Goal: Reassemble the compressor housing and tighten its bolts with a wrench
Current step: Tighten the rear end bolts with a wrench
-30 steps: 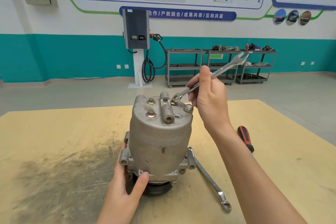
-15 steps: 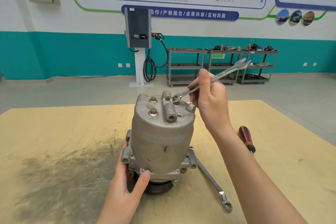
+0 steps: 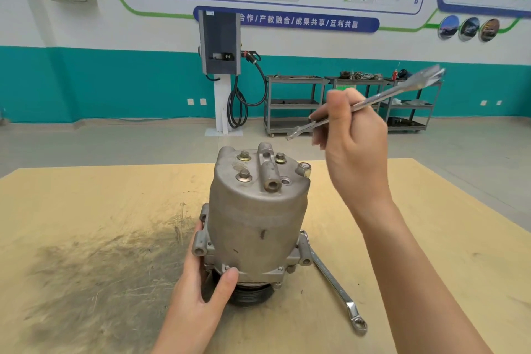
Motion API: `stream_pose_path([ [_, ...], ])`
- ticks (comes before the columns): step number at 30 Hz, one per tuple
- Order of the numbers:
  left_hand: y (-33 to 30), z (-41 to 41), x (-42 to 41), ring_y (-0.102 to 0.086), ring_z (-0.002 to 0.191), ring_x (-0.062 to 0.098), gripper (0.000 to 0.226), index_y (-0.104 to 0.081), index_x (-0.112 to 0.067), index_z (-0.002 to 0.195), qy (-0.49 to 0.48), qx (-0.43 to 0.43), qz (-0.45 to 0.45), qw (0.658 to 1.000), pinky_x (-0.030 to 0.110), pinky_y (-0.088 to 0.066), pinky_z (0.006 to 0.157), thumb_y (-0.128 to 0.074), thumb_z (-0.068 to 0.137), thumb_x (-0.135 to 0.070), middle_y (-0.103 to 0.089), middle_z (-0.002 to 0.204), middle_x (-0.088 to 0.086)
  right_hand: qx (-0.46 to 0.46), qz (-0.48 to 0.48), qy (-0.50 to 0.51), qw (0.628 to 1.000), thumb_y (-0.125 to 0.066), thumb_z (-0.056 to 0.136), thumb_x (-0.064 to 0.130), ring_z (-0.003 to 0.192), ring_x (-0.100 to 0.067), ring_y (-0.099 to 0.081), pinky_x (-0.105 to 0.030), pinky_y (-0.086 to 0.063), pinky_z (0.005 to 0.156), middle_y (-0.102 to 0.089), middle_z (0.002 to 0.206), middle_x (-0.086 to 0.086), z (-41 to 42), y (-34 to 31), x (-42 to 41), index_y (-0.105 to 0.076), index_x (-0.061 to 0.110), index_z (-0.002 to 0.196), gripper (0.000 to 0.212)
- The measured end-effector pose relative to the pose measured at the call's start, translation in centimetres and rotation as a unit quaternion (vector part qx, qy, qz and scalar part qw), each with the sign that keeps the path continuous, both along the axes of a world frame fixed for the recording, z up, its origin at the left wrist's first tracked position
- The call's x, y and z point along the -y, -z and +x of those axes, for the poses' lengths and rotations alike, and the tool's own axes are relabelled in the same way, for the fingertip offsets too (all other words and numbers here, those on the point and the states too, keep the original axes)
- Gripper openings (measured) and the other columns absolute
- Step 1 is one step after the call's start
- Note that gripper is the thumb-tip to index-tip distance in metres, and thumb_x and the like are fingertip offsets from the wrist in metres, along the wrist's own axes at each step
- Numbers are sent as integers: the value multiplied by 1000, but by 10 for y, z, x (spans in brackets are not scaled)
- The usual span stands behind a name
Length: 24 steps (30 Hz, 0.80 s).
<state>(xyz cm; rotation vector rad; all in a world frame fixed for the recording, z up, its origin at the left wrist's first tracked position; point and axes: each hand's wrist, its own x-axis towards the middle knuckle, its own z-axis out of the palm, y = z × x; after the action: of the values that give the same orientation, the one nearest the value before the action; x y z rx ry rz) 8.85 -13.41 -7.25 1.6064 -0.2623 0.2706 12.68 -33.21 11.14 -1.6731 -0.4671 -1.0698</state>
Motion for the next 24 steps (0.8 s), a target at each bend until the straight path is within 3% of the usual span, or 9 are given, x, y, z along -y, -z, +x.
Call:
stream_pose_path([
  [3,1,1,0,-44,126,-17,87,-15,-54,145,-2,-4,-2,1000,15,-34,100,-64,74,-53,-44,129,-50,-81,101,-78,988,-33,103,42,51,-10,-54,-21,-41,50,-55,53,5,8,3,7,-59,15,71,49],
  [6,0,0,-1,-46,128,-11,90,-17,-56,145,2,-7,-5,1000,21,-34,106,-66,69,-58,-49,135,-38,-150,144,-123,970,-33,103,40,48,-11,-50,-17,-38,46,-54,50,2,14,8,7,-59,13,70,50],
  [9,0,0,-1,-46,131,-6,97,-18,-53,146,8,-7,-10,1000,24,-33,109,-65,62,-63,-47,143,-27,-183,140,-144,962,-33,102,41,48,-12,-48,-18,-35,43,-55,50,0,16,10,6,-59,11,72,50],
  [14,3,1,-1,-45,128,-12,88,-18,-54,145,6,-3,-11,1000,17,-34,104,-67,71,-54,-48,134,-40,-187,110,-153,964,-33,102,40,49,-12,-49,-16,-34,43,-56,52,-3,14,9,6,-58,9,75,48],
  [20,0,0,0,-45,133,-2,102,-18,-51,149,20,0,-15,1000,38,-32,115,-69,63,-72,-47,140,-34,-176,106,-145,968,-32,103,40,46,-12,-49,-16,-35,42,-56,50,-2,13,7,7,-57,12,71,50],
  [24,0,0,0,-43,134,-5,105,-18,-55,147,17,0,-12,1000,41,-30,116,-68,58,-82,-44,140,-39,-194,90,-145,966,-32,103,41,48,-14,-49,-18,-35,42,-58,52,-3,15,9,8,-58,10,74,50],
])
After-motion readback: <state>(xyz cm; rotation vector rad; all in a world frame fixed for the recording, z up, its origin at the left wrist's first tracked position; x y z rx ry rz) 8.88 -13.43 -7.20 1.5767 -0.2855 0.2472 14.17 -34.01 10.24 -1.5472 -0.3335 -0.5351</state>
